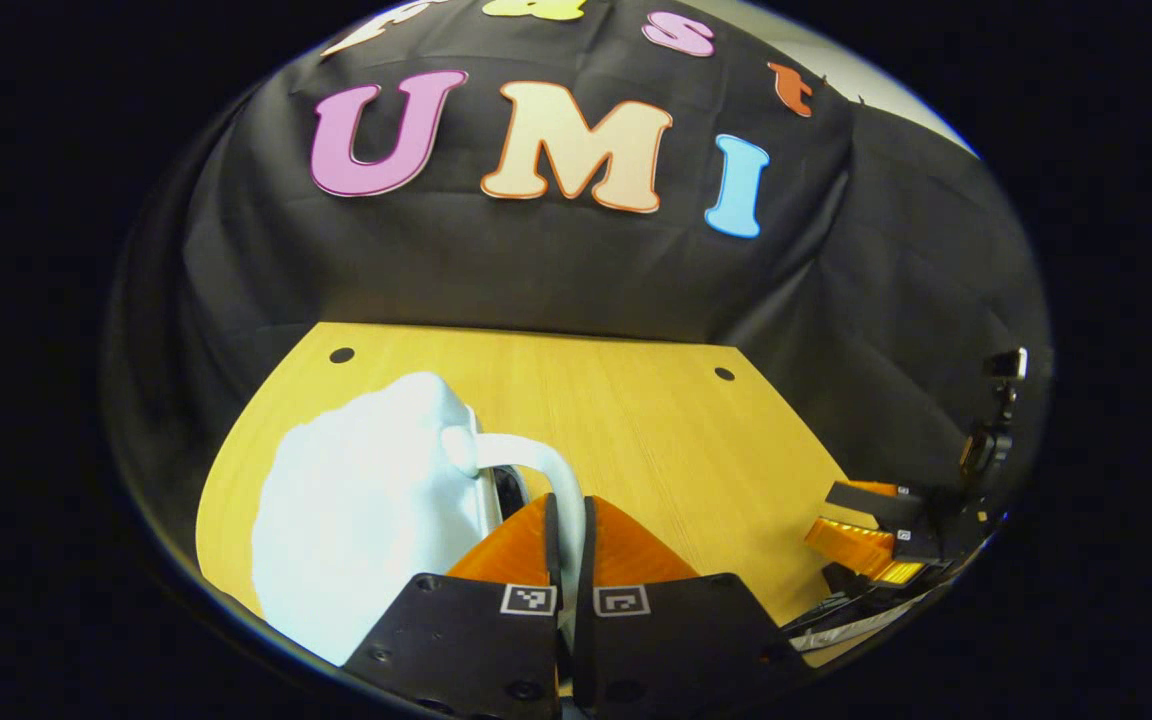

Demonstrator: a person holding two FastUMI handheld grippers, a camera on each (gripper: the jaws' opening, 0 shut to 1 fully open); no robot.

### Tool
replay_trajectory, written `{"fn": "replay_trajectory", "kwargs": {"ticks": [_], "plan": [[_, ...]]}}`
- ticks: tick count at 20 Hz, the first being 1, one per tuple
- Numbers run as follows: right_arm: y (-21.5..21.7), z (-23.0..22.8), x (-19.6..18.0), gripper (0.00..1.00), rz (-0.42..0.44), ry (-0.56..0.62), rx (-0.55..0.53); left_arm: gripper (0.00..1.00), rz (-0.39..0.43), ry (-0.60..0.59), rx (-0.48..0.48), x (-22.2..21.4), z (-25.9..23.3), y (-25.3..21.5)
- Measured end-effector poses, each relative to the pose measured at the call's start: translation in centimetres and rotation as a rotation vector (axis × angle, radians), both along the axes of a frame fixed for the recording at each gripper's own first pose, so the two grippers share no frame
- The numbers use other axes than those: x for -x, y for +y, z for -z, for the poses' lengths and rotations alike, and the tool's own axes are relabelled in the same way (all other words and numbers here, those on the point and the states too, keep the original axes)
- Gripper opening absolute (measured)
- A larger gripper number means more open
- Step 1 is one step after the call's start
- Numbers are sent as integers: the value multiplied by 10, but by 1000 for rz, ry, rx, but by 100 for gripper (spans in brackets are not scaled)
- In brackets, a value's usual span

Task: First open the suitcase, pack the skin care products into it, and then close the suitcase.

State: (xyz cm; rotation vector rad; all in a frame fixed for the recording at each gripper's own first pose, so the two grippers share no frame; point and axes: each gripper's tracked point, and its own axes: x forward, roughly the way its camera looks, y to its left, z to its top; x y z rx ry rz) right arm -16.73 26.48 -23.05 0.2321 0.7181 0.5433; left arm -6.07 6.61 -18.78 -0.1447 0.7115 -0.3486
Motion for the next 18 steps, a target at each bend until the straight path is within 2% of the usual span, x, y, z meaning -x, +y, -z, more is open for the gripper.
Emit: {"fn": "replay_trajectory", "kwargs": {"ticks": [3, 6, 8, 10, 11, 13, 16, 18], "plan": [[-8, -3, -5, 98, 15, -16, 7, 1, 18, 26, -7, 4, 20, -16], [-11, -5, -7, 98, 17, -26, -1, 7, -2, 65, 2, 10, 37, -29], [-15, -8, -8, 98, 4, -36, -6, 10, -13, 29, -18, 9, 33, -36], [-20, -16, -11, 98, -11, -55, -18, 27, -29, -10, -20, 7, 18, -44], [-23, -24, -16, 98, -15, -77, -25, 49, -39, -37, -24, 4, 11, -47], [-28, -43, -30, 98, -9, -134, -37, 69, -86, -106, -51, 1, -9, -46], [-34, -89, -51, 98, 42, -254, -61, 80, -226, -267, -141, -4, -54, -22], [-40, -131, -69, 98, 118, -374, -76, 83, -286, -392, -191, -3, -91, -10]]}}
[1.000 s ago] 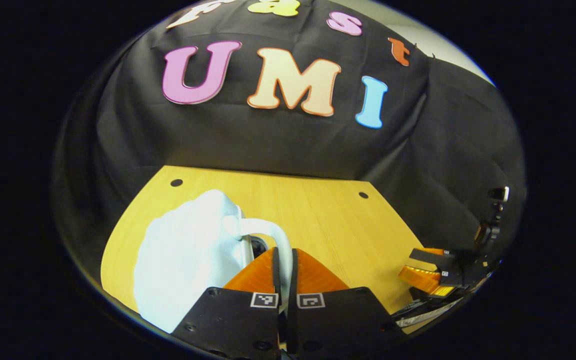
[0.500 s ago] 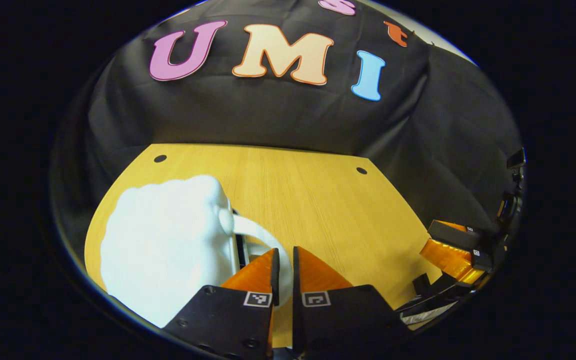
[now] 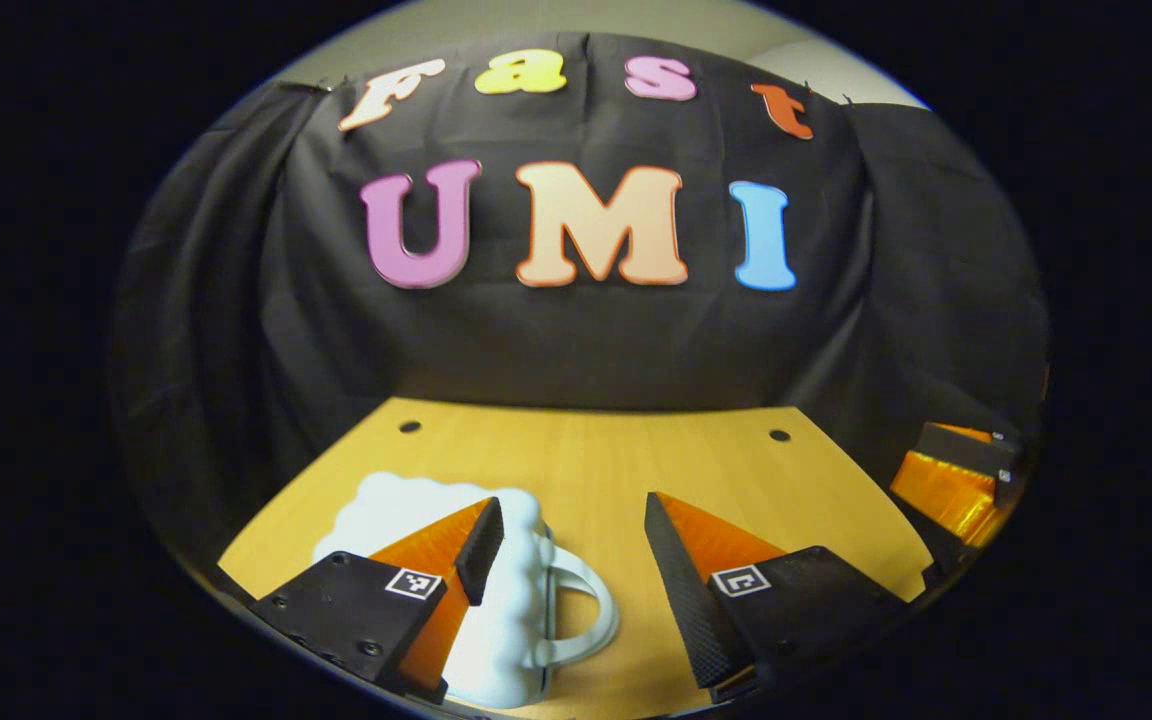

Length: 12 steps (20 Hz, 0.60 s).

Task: First open the suitcase, pack the skin care products into it, and then close the suitcase.

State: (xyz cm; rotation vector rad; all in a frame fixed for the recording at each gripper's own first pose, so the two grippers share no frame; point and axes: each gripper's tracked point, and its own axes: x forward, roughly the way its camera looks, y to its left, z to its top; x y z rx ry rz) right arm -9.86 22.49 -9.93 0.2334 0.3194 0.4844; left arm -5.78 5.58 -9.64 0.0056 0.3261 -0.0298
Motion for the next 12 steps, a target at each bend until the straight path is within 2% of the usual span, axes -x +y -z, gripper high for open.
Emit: {"fn": "replay_trajectory", "kwargs": {"ticks": [1, 4, 5, 6, 7, 8, 10, 12], "plan": [[-3, -19, -6, 98, 43, -54, -3, 85, -24, -52, -35, 1, -17, 4], [-8, -68, -14, 98, 146, -177, -1, 87, 22, -149, -67, -2, -59, -6], [-6, -82, -12, 97, 156, -198, -6, 87, 37, -167, -56, -6, -72, -9], [-3, -95, -10, 97, 158, -217, -13, 93, 57, -191, -35, -9, -86, -10], [-4, -107, -9, 94, 173, -239, -18, 93, 66, -212, -17, -9, -96, -11], [-7, -116, -10, 97, 191, -258, -20, 94, 82, -243, -1, -10, -108, -12], [-10, -131, -5, 94, 220, -287, -24, 94, 113, -284, -5, -8, -124, -14], [-13, -140, -1, 97, 240, -307, -13, 94, 140, -312, -15, -3, -133, -15]]}}
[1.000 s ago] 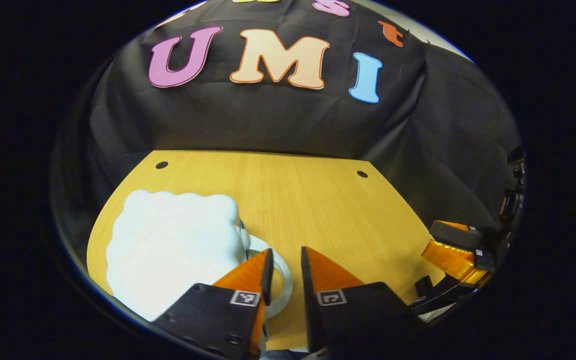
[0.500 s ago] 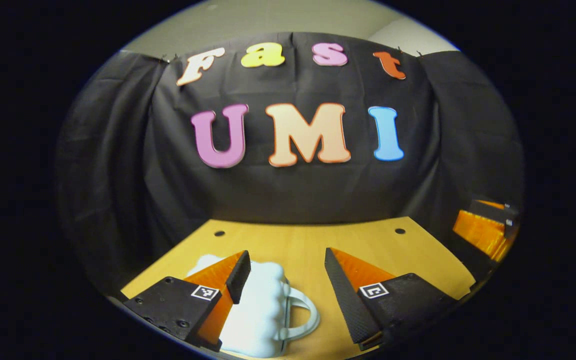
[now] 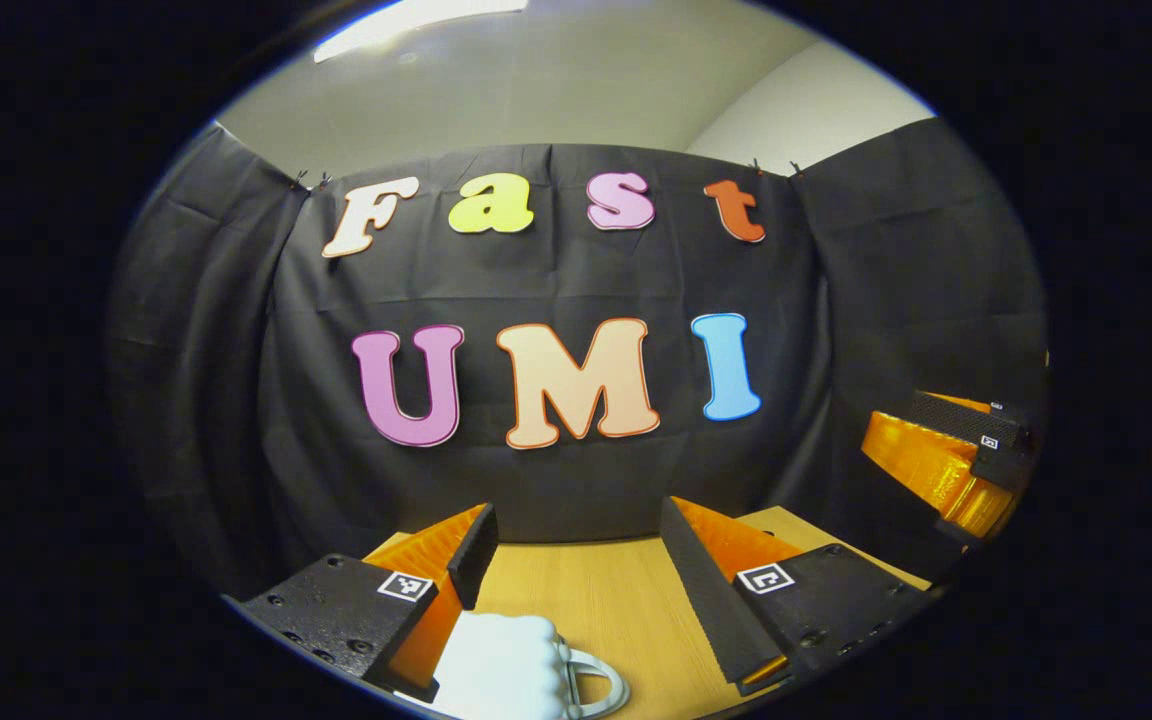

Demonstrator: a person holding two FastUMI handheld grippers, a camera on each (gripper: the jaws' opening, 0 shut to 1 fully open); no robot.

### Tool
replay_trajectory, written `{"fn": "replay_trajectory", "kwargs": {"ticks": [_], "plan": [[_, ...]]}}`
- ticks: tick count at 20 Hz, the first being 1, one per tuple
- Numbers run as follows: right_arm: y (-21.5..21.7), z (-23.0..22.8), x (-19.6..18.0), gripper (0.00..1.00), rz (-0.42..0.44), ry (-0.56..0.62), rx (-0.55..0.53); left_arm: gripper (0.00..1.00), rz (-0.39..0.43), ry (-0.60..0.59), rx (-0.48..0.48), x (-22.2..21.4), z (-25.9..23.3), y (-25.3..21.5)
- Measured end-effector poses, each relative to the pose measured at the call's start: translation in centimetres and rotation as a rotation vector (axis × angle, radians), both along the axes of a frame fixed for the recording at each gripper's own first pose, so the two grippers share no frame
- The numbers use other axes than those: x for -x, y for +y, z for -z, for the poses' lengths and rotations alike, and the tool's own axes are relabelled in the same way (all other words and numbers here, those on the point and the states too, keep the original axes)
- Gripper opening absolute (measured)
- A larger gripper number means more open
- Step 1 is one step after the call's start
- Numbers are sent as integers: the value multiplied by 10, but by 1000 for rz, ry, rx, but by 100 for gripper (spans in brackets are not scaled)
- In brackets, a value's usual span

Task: First open the suitcase, pack the skin care products into it, and then close the suitcase.

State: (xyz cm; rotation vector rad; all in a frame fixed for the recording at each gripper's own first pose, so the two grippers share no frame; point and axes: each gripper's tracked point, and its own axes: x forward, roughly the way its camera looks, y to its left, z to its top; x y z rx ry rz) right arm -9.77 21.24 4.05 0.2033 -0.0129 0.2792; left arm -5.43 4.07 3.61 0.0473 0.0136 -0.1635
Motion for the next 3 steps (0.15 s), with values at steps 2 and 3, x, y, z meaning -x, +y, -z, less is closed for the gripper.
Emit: {"fn": "replay_trajectory", "kwargs": {"ticks": [2, 3], "plan": [[-2, -7, 6, 97, 13, -13, 17, 94, 21, -5, 20, 4, -6, 0], [-3, -13, 9, 97, 22, -24, 21, 94, 30, -7, 35, 6, -7, -1]]}}
